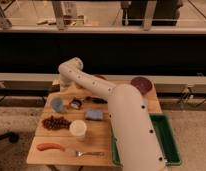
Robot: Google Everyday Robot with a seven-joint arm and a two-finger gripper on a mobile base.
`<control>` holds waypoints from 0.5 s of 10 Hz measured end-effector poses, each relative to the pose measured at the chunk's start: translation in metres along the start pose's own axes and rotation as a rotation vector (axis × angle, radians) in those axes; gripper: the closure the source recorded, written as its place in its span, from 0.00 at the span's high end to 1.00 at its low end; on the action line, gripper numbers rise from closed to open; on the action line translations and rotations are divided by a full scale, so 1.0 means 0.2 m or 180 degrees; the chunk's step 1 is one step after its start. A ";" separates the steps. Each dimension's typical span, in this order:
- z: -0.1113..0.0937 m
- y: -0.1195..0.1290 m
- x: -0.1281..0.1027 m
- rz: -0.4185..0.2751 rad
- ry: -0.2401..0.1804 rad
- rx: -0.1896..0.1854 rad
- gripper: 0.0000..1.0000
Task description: Place eraser in red bowl
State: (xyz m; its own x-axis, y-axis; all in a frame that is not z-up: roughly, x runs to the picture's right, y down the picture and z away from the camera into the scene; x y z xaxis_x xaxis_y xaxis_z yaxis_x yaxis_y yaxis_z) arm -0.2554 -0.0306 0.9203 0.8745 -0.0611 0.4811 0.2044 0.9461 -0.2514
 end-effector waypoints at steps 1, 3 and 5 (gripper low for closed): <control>-0.04 -0.01 0.01 -0.0018 0.0027 0.0068 0.12; -0.11 -0.01 0.01 -0.0032 0.0075 0.0221 0.12; -0.20 0.00 0.10 0.0027 0.0151 0.0345 0.12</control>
State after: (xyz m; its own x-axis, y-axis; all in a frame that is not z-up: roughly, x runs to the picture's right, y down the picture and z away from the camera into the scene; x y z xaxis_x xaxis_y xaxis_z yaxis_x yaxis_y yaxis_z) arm -0.2210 -0.0452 0.8970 0.8964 -0.0654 0.4385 0.1503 0.9753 -0.1619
